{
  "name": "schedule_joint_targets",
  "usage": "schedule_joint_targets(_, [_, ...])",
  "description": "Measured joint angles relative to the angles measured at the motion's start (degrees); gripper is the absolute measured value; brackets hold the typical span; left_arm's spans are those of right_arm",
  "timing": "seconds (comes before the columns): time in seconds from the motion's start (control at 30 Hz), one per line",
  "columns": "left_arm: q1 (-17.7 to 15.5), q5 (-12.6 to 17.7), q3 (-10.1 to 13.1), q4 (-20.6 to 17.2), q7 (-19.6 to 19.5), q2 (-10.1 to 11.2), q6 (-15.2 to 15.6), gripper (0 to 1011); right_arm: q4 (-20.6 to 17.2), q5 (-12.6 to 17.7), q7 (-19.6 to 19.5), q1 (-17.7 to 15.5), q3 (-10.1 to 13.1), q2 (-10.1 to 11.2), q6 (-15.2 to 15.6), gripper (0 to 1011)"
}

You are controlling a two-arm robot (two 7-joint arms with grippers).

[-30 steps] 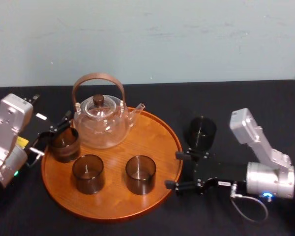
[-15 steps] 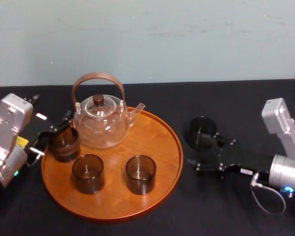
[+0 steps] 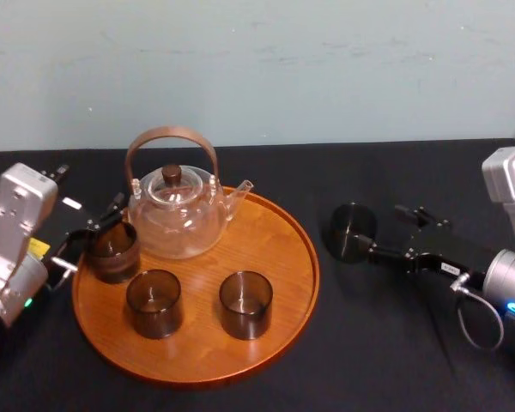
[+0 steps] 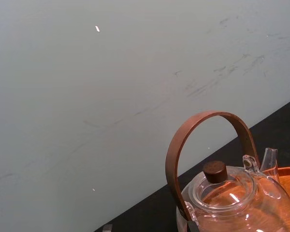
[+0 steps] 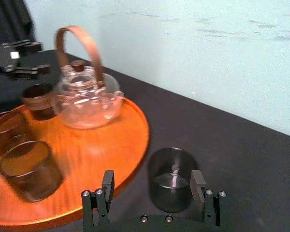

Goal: Pick up the glass from the table and place it on the tray.

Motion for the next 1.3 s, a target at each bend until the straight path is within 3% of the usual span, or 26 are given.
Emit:
schedule_joint_targets(0.2, [0.0, 0.0, 0.0, 0.0, 0.0, 0.0, 0.0, 1001, 0.5, -0.3, -1.9, -0.1, 1.5, -0.9, 1.8, 1002])
schedule_joint_targets(0.47, [0.0, 0.0, 0.0, 0.0, 0.0, 0.0, 0.0, 1001, 2.0, -1.4, -2.3, 0.7, 1.7, -1.9, 4.5, 1002])
schedule_joint_targets(1.07, [0.0, 0.0, 0.0, 0.0, 0.0, 0.0, 0.0, 1001, 7.8, -4.9, 0.4, 5.7, -1.2, -4.9, 7.3, 1002])
schedule_joint_targets(1.3, [0.0, 0.0, 0.0, 0.0, 0.0, 0.0, 0.0, 1001, 10.8, -6.2, 0.4, 8.0, -1.9, -6.9, 7.5, 1002])
